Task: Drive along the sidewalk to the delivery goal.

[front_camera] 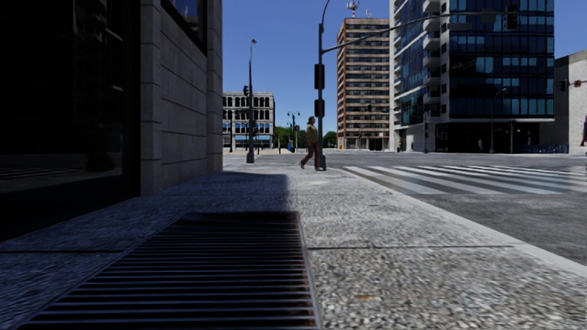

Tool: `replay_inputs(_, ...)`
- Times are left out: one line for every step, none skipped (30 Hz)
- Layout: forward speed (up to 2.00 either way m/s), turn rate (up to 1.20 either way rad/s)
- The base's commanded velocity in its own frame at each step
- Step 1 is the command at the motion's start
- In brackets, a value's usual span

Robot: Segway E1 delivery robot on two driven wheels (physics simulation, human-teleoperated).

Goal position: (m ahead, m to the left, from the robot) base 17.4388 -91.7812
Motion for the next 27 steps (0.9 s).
replay_inputs(2.00,0.00)
replay_inputs(2.00,0.00)
replay_inputs(2.00,0.00)
replay_inputs(2.00,0.00)
replay_inputs(2.00,0.00)
replay_inputs(2.00,0.00)
replay_inputs(2.00,0.00)
replay_inputs(2.00,0.00)
replay_inputs(2.00,0.00)
replay_inputs(2.00,0.00)
replay_inputs(2.00,0.00)
replay_inputs(2.00,0.00)
replay_inputs(2.00,0.00)
replay_inputs(2.00,0.00)
replay_inputs(2.00,0.00)
replay_inputs(2.00,0.00)
replay_inputs(2.00,0.00)
replay_inputs(2.00,0.00)
replay_inputs(2.00,0.00)
replay_inputs(2.00,0.00)
replay_inputs(2.00,0.00)
replay_inputs(2.00,0.00)
replay_inputs(2.00,0.00)
replay_inputs(2.00,0.00)
replay_inputs(2.00,0.00)
replay_inputs(2.00,0.00)
replay_inputs(2.00,0.00)
